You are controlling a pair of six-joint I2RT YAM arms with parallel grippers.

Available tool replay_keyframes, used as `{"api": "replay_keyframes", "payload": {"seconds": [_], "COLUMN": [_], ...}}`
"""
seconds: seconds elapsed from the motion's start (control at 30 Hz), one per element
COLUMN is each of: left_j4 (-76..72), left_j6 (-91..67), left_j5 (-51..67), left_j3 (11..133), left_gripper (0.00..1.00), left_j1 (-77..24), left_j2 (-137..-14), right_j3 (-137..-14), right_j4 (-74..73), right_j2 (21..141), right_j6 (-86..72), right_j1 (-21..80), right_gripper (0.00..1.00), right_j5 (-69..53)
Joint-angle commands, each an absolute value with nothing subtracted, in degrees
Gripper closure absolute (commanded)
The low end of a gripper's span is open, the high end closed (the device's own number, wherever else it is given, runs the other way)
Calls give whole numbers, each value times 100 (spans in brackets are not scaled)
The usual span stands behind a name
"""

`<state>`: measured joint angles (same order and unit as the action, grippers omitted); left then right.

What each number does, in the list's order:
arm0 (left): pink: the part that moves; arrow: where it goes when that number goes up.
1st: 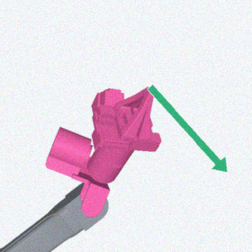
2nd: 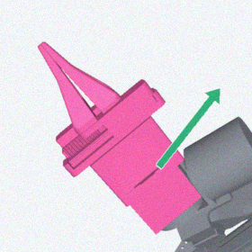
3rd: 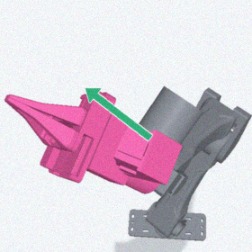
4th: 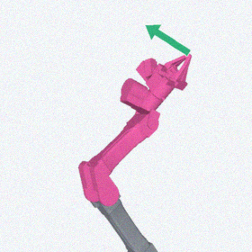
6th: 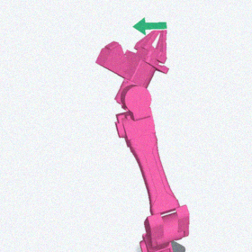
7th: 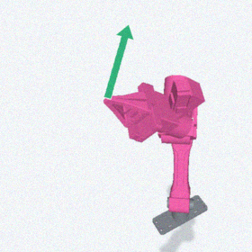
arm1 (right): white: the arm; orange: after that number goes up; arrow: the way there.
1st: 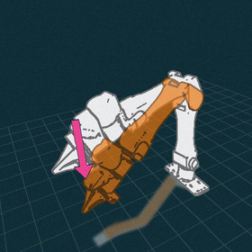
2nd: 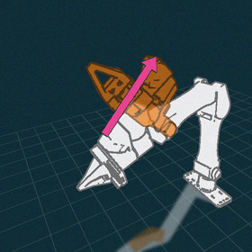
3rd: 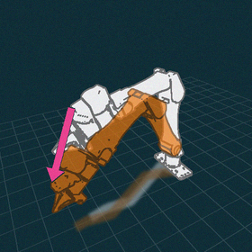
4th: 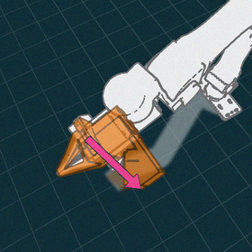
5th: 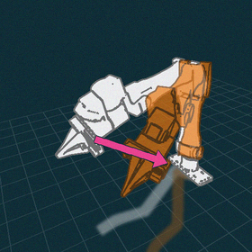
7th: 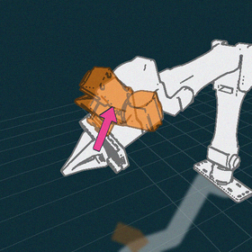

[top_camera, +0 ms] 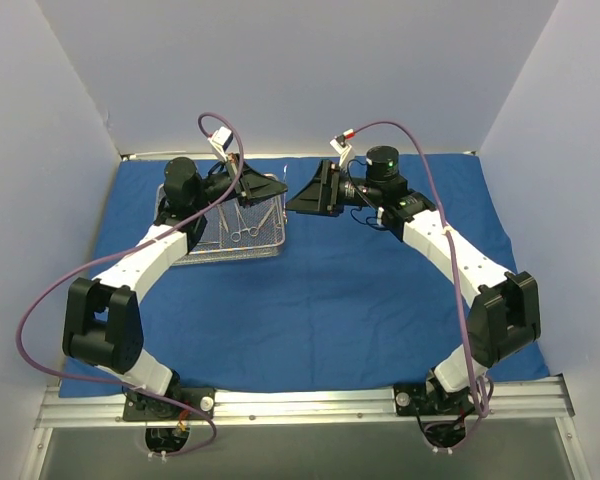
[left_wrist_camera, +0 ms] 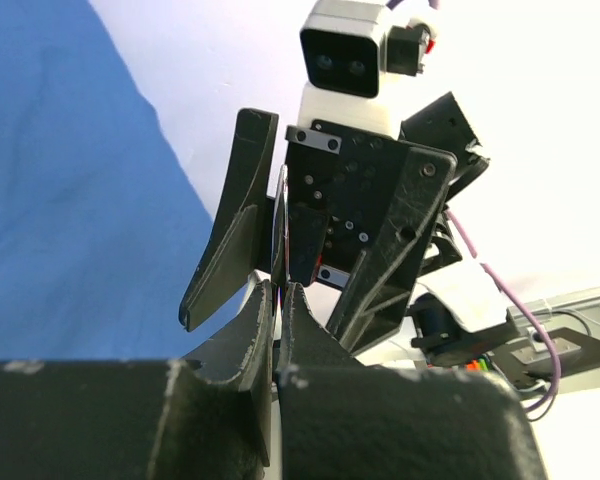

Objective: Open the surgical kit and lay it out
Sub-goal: Place the medical item in the surgical kit.

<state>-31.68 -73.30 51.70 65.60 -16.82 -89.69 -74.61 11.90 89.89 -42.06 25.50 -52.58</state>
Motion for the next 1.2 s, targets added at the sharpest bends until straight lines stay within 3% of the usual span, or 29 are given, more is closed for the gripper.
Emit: {"api": "replay_keyframes", "payload": {"seconds": [0.0, 0.9, 1.1, 1.17], "left_j4": [-4113, -4166, -4201, -4219], "left_j6": [-7717, -7770, -7787, -7787], "left_j5": [5264, 5089, 5080, 5080], "left_j3": [6530, 6521, 6600, 6583], "left_gripper": [98, 98, 98, 98], "left_j1": [-1749, -1898, -1925, -1942], "left_j2": [-8736, -8894, -9009, -9026], "right_j3": [-7550, -7330, -7365, -7374], "right_j4": [1766, 2794, 3015, 3006], "right_j2": [8877, 9079, 9176, 9202], "right_j6": [-4491, -5229, -5353, -5361], "right_j1": [2488, 2593, 2654, 2654], "right_gripper": [37, 67, 88, 100], "right_j5": [-5475, -6038, -6310, -6337]}}
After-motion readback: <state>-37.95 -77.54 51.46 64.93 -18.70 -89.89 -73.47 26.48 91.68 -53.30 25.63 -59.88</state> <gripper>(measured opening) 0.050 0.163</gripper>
